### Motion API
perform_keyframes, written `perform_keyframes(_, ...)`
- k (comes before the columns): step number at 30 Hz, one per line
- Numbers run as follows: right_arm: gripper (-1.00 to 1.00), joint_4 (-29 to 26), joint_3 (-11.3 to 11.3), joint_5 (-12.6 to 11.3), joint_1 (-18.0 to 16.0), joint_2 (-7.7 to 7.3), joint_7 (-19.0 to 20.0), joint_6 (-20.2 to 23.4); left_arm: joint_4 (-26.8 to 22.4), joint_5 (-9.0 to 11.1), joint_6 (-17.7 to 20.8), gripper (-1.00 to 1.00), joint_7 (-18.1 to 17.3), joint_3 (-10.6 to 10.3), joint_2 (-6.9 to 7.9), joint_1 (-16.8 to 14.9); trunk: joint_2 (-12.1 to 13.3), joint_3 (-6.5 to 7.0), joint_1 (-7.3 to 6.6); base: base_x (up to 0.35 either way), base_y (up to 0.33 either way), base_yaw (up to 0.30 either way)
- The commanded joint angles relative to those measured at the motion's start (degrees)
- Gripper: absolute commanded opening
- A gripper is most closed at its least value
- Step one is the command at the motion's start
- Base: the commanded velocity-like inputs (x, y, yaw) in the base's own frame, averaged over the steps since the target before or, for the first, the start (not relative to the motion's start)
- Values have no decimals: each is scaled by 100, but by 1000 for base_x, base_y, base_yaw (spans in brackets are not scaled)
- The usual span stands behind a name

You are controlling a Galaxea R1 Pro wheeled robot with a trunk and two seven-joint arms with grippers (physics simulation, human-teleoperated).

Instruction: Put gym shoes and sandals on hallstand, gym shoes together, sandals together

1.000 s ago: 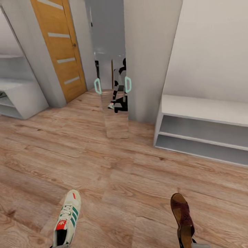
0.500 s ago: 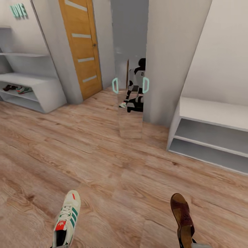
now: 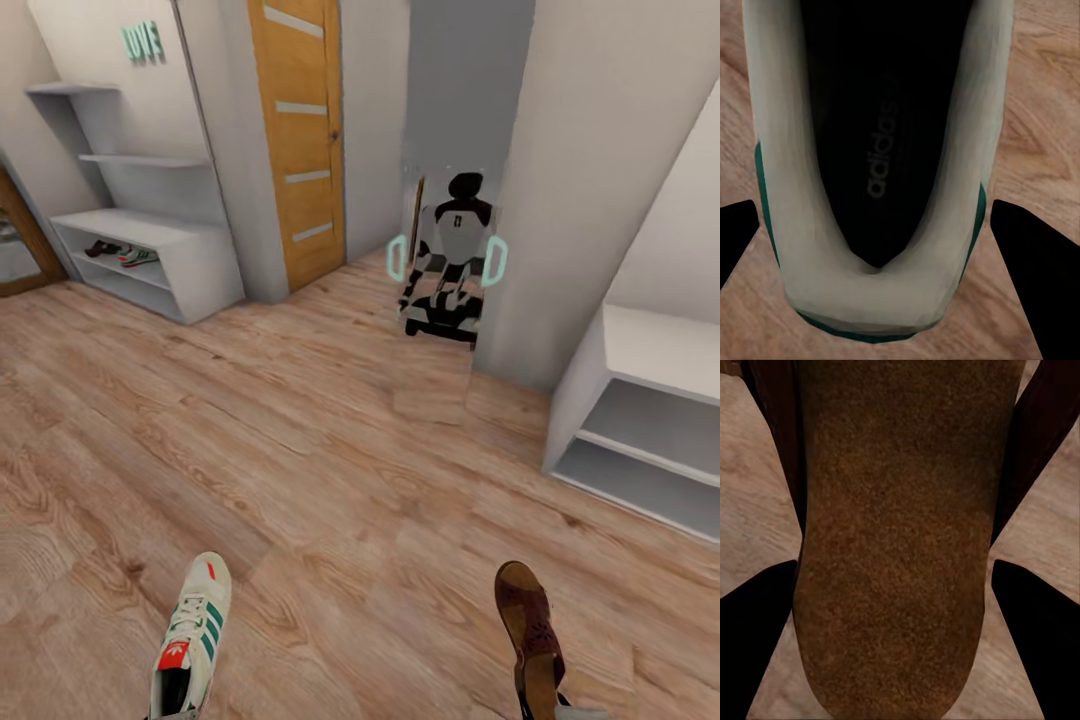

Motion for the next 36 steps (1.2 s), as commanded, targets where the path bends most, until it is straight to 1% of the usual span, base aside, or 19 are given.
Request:
perform_keyframes(1,-100,1,-19,22,-1,1,-7,-16,5,-41,-23,-100,-36,52,-4,-8,-1,1,2,316,101,255)
perform_keyframes(8,-100,1,-18,22,-1,1,-6,-16,5,-37,-23,-100,-27,55,-4,-8,-1,36,2,326,53,250)
perform_keyframes(36,-100,1,-18,20,-1,1,-6,-16,5,-37,-23,-100,-26,59,5,-8,-1,177,2,334,0,249)
